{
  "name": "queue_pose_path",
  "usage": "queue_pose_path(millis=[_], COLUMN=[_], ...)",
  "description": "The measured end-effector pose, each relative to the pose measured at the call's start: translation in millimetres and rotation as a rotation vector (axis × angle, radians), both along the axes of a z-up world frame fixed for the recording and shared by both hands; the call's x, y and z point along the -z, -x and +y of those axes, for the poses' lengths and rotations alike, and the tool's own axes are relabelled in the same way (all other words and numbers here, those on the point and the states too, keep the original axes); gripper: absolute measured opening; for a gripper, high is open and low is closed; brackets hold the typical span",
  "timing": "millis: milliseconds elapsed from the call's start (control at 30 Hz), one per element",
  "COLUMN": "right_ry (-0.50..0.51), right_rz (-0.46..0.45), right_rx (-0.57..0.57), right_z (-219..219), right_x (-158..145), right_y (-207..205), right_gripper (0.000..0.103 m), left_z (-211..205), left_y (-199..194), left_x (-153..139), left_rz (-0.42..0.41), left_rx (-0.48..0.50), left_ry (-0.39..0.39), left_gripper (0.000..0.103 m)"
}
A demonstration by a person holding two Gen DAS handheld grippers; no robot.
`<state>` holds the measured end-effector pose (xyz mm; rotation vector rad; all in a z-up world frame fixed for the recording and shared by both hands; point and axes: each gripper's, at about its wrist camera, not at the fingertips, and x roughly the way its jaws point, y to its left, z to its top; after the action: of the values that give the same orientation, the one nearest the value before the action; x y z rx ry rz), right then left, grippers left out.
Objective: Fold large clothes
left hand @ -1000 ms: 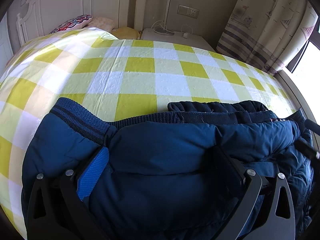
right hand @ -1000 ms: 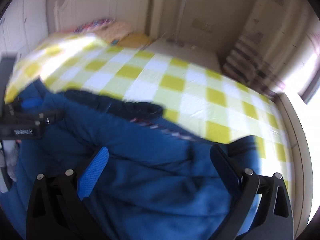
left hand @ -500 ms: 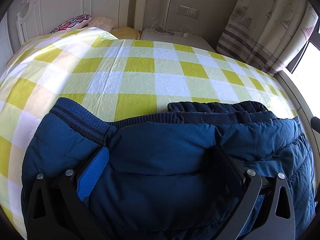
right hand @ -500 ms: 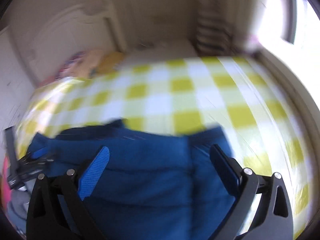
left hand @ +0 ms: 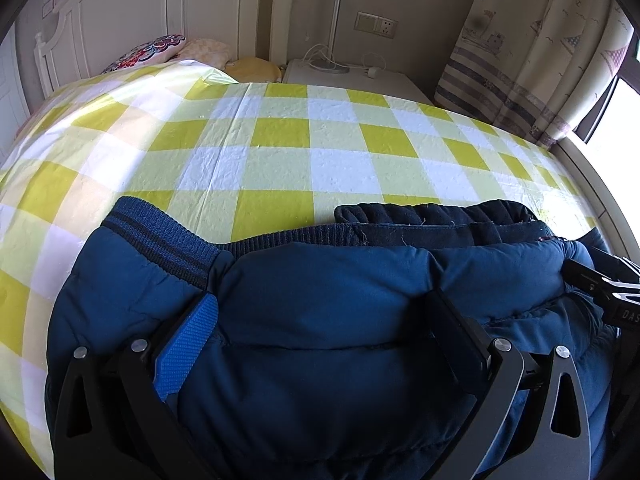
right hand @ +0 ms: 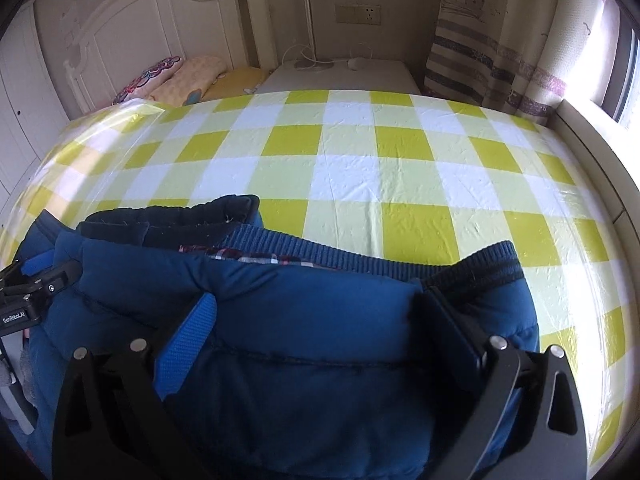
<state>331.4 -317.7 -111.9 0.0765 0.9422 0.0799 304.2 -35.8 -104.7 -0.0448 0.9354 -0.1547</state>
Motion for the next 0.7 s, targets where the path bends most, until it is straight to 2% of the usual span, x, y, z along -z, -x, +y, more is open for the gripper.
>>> queue_pose_path(millis=[133,200,233,300,333,400,433,467,533,600,700], right_ry=[0.003,0.006,0.003,-0.006,-0.008,-0.008,-0.009,-0.019,-0.028,-0.029,-0.036], right_rz=[-0.005,-0.005,-0.005,-0.006,-0.008,-0.010,-0.012,-0.019,-0.020,-0.019,-0.021], right_rx=[0.000,-0.001,-0.001,-0.001,-0.001,-0.001,-0.002,-0.004,-0.002,-0.002,-0.002], right_z=[2,1,1,-1,-1,-1,-1,-2,-3,-3,-3], right_x=[2,2,3,3,3,2,2,1,1,1,1], right_y=[4,3,3,3,3,4,4,5,6,6,6], right_gripper=[0.100,0.100,0.100,0.100,0.100,0.100,0.100,0.100,0.100,0.100,0.100], left_z=[-3,-15,-27,-47,-63,-89,-103,-106,-97,-90,-58], left_y=[2,8,15,22,21,7,-7,-14,-16,-15,-17], left_x=[-3,-18,-32,-50,-54,-39,-14,-2,-4,-9,-23], left_rz=[-0.006,-0.059,-0.116,-0.175,-0.189,-0.118,-0.021,0.010,0.002,0.005,-0.031], left_rx=[-0.016,-0.024,0.010,0.061,0.077,0.121,0.146,0.151,0.141,0.174,0.132], left_ry=[-0.037,-0.106,-0.102,-0.094,-0.123,-0.188,-0.262,-0.276,-0.214,-0.182,-0.203], left_gripper=[0.099,0.099,0.099,0.099,0.099,0.099,0.099,0.099,0.099,0.099,0.099])
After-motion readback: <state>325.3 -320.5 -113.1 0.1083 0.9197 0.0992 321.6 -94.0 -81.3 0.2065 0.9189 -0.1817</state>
